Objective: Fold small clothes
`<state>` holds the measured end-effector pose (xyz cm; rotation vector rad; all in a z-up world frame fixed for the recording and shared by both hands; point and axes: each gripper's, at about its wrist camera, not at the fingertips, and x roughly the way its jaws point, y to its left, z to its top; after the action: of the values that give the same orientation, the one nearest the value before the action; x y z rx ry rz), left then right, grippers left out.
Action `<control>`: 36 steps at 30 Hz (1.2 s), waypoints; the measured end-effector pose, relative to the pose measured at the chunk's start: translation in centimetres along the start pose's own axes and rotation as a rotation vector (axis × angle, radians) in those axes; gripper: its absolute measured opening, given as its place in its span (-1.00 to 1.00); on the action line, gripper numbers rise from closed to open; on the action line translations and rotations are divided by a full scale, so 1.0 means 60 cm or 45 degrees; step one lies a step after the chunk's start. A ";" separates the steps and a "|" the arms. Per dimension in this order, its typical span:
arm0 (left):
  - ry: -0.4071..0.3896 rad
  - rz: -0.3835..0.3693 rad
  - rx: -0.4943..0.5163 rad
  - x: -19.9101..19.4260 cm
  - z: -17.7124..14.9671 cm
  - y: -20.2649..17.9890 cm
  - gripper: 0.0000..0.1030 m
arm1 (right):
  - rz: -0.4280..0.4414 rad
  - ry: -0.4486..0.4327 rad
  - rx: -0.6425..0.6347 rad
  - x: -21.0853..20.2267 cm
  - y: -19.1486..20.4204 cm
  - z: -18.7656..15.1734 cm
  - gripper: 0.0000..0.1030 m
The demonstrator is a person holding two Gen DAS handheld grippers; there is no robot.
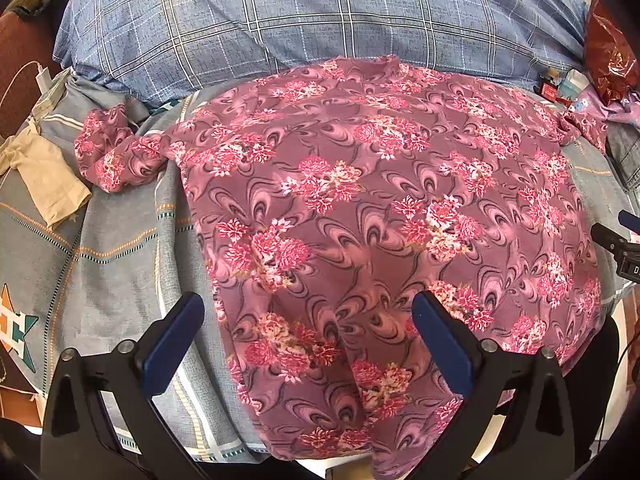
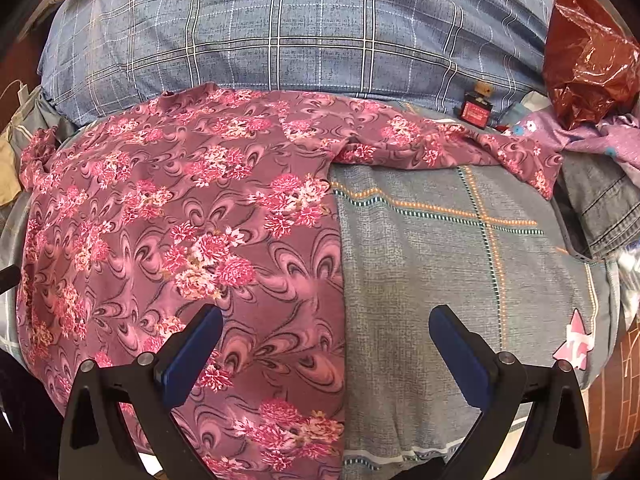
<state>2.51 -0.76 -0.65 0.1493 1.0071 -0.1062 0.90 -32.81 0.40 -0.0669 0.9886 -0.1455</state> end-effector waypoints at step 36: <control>0.235 -0.071 -0.528 0.180 0.175 0.146 1.00 | 0.066 -0.192 1.003 0.152 -0.562 0.137 0.95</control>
<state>18.36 5.82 -3.63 -0.2519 1.1961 0.0682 9.59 -67.59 1.50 0.6589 0.7272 -0.4653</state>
